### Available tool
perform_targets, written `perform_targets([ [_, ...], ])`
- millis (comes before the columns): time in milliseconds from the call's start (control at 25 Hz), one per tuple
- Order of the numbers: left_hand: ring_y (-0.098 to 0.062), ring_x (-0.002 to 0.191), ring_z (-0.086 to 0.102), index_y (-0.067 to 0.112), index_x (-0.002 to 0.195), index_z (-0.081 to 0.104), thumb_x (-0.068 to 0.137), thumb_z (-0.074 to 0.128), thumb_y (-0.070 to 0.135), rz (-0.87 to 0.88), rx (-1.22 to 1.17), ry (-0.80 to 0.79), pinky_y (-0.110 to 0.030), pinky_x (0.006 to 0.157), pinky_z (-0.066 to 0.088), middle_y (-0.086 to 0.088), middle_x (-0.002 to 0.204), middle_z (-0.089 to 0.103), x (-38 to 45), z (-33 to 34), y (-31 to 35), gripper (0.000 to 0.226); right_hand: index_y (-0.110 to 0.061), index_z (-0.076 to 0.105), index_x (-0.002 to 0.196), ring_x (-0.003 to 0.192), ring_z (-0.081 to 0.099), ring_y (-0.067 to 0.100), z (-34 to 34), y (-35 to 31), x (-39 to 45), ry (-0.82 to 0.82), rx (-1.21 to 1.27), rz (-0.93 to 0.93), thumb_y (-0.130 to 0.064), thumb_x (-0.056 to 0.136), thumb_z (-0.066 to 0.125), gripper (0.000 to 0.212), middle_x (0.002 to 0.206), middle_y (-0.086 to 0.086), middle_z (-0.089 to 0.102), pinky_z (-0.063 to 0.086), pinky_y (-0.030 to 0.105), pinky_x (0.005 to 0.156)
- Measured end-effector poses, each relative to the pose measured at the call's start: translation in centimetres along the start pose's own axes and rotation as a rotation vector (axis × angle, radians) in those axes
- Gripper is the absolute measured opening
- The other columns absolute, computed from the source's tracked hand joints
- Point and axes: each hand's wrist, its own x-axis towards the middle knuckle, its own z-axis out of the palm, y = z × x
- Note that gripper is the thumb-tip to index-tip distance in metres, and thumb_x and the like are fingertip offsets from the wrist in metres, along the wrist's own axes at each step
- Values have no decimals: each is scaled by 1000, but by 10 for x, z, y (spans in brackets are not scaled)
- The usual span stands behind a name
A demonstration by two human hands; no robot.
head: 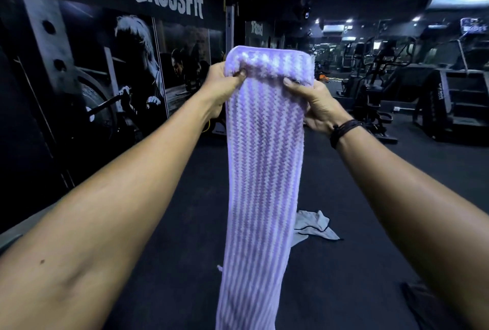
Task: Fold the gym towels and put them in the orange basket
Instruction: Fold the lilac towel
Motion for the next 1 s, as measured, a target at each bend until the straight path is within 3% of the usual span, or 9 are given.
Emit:
perform_targets([
  [80, -9, 75, 65, 16, 82, 61, 94, 58, 9, 5, 3, 9, -31, 78, 53, 1, 84, 67, 0, -3, 0, 15, -1, 59, 111, 87, 69, 24, 4, -2, 0, -26, 23, 35, 0, 84, 64, 28, 101, 15, 69, 57, 42, 85],
  [280, -10, 74, 69, 10, 87, 64, 91, 64, 13, 27, -163, 2, -25, 68, 55, -4, 87, 70, -12, -10, -2, 5, 1, 51, 119, 88, 69, 27, 8, -5, 6, -3, 63, -42, 10, 81, 63, 41, 103, 18, 66, 57, 42, 81],
  [440, -23, 95, 71, 8, 106, 66, 79, 72, 30, -158, -174, -223, -34, 80, 58, -11, 104, 72, -25, -15, -6, 35, 2, 52, 113, 85, 70, 27, 16, -6, 5, 10, 47, -91, 13, 80, 63, 37, 98, 16, 68, 57, 39, 76],
  [520, -22, 92, 71, 10, 103, 66, 82, 72, 22, -156, -185, -240, -35, 79, 57, -10, 101, 72, -25, -8, -9, 24, 3, 51, 120, 94, 68, 30, 13, -7, 3, -57, 21, -41, 10, 80, 64, 43, 109, 20, 66, 56, 42, 81],
  [600, -18, 84, 71, 12, 95, 66, 87, 68, 17, -121, -222, -163, -33, 75, 58, -6, 92, 73, -24, -1, -6, 9, 3, 51, 126, 105, 64, 31, 7, -7, -4, -172, -139, 59, 4, 78, 70, 51, 123, 23, 61, 54, 42, 88],
  [720, -15, 76, 71, 11, 96, 62, 88, 68, 17, -113, -269, -60, -31, 67, 57, -5, 89, 71, -19, 8, 3, 12, -2, 59, 118, 97, 69, 18, -2, 8, -23, -244, -527, 233, 3, 74, 74, 46, 112, 10, 70, 56, 29, 81],
  [840, -15, 74, 67, 15, 91, 47, 87, 69, 18, -159, -312, 95, -30, 60, 56, -6, 94, 66, -10, 12, 14, 23, 0, 60, 118, 106, 66, 27, -19, 38, -40, -373, -812, 433, -2, 81, 72, 39, 116, 14, 68, 52, 42, 94],
  [920, -18, 77, 66, 16, 91, 42, 86, 71, 18, -178, -344, 207, -32, 58, 57, -10, 103, 63, -1, 8, 16, 29, -3, 60, 116, 108, 64, 31, -24, 48, -47, -358, -802, 501, -5, 85, 69, 33, 119, 16, 66, 49, 46, 99],
  [1000, -21, 83, 67, 11, 107, 46, 86, 71, 22, -230, -385, 313, -34, 57, 57, -12, 110, 63, 4, -2, 10, 35, -6, 62, 111, 98, 67, 22, -22, 45, -50, -275, -688, 445, -1, 87, 65, 25, 113, 12, 68, 54, 38, 93],
])
